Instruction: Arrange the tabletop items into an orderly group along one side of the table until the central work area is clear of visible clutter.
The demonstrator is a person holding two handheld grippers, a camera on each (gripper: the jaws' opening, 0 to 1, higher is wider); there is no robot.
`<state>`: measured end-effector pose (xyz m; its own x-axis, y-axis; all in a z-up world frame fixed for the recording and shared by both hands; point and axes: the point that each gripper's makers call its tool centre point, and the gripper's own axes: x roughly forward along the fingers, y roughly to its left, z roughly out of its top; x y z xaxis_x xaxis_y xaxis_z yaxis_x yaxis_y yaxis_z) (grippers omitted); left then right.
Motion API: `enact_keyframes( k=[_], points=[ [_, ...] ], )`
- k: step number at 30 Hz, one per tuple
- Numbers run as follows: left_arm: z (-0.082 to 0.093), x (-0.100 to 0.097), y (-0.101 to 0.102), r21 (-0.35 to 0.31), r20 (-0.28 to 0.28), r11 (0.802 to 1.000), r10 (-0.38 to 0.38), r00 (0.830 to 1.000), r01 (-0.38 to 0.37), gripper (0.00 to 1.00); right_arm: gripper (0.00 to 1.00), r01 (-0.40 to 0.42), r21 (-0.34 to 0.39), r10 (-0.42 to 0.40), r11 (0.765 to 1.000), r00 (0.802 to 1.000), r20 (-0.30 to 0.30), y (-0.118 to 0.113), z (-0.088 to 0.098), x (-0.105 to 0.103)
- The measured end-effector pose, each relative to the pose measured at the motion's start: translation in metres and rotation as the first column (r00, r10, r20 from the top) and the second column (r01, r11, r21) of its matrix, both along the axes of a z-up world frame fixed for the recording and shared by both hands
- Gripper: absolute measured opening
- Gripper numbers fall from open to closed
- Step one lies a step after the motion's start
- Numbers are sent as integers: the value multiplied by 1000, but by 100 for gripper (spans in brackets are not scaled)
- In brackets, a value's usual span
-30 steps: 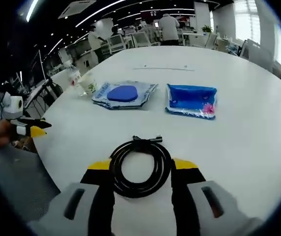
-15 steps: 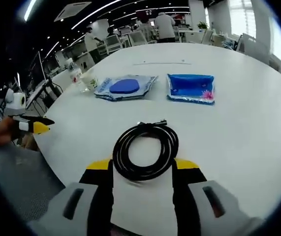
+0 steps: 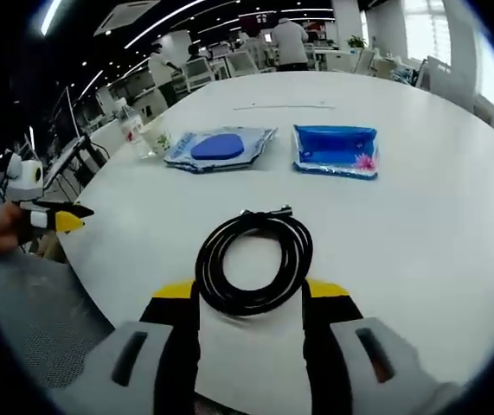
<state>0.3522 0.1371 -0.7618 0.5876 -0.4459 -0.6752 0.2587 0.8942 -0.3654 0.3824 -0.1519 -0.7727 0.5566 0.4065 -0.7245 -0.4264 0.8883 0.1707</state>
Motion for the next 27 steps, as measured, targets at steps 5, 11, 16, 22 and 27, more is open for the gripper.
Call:
enact_keyframes(
  k=[5, 11, 16, 22, 27],
  points=[
    [0, 0, 0, -4, -1, 1000, 3, 1000, -3, 51, 44, -4, -12, 4, 1000, 1000, 5, -3, 3, 19],
    [1, 1, 1, -10, 2, 1000, 5, 1000, -5, 51, 42, -27, -34, 27, 999, 1000, 5, -6, 3, 37],
    [-1, 1, -2, -28, -12, 1000, 4, 1000, -4, 50, 37, -10, -25, 9, 1000, 1000, -29, -8, -10, 49],
    [-1, 1, -1, -34, -16, 999, 8, 1000, -8, 49, 36, -34, -40, 32, 999, 998, -54, -4, -20, 51],
    [-3, 2, 2, -38, -22, 999, 19, 1000, -20, 49, 33, -52, -67, 47, 996, 997, -66, -4, -27, 51]
  ],
)
